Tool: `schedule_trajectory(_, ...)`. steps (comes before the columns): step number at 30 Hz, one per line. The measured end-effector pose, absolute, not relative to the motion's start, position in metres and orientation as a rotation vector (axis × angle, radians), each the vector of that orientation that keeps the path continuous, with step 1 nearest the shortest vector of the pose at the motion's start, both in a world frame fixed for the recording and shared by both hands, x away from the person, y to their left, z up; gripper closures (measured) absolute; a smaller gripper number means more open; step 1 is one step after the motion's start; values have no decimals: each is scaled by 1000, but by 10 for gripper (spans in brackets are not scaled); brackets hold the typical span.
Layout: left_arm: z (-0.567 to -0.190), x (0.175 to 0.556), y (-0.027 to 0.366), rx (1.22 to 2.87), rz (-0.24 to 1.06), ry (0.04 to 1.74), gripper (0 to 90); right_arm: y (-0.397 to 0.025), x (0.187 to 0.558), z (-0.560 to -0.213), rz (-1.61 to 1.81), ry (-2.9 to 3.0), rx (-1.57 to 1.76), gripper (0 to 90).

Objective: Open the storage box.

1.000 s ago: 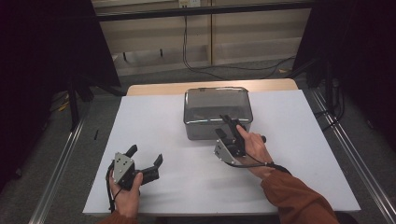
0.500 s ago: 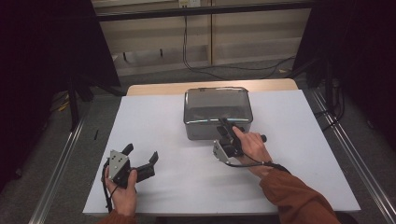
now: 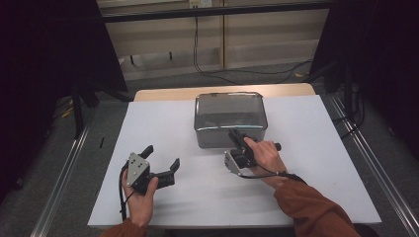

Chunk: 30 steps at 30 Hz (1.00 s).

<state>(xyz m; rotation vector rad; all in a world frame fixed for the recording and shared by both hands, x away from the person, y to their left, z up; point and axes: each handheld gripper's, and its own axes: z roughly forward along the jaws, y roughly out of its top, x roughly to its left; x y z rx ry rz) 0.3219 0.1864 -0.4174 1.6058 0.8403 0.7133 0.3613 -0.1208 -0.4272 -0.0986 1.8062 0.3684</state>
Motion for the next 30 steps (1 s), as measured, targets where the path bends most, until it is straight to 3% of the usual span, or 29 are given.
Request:
schedule_trajectory(4,-414,329,179,1618,642,818,20,-121,361,-426,377,1809,-89,788)
schedule_trajectory(20,-410,348,161,1699,620,717,36,-122,363,-418,400,1803,-72,792)
schedule_trajectory(30,-412,364,156,1669,612,744,44,-123,364,-412,427,1791,-60,793)
